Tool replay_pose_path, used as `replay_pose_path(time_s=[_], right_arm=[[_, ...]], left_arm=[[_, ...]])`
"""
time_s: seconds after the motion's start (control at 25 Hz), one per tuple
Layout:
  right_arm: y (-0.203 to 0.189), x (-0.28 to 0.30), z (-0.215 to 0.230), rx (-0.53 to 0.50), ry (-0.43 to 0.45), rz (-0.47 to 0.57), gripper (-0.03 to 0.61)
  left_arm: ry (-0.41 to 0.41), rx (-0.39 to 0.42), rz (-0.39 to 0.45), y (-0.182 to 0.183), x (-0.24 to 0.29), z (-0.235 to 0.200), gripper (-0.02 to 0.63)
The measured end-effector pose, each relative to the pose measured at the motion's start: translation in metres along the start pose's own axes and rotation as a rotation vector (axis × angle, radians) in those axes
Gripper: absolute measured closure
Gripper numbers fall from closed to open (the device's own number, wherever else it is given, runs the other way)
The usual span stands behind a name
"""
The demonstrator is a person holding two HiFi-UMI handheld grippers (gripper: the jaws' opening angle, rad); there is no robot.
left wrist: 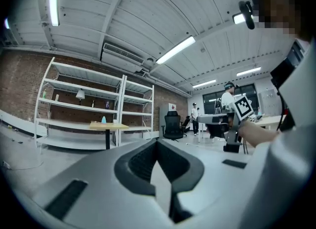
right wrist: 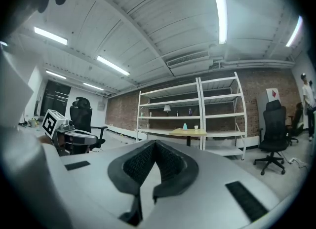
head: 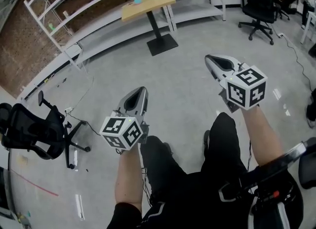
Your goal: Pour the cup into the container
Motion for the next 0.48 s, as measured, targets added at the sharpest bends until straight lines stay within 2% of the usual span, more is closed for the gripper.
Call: replay_pose_path(time_s=[0.48], right_arm=[[-0.0094, 0.0034, -0.0054, 0.013, 0.022, -0.003, 0.575]], left_arm=[[-0.008, -0.005, 0.003, -0.0085, 0.0022, 0.0004, 0.613]])
Point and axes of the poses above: the fingertips, and each gripper's own axes: x forward along the fingers, z to its right, y out of its top, the point moved 10 cm from there along -x, backward along the fingers, and after that the axes turned 7 degrees about -z, right-handed, at the moved point
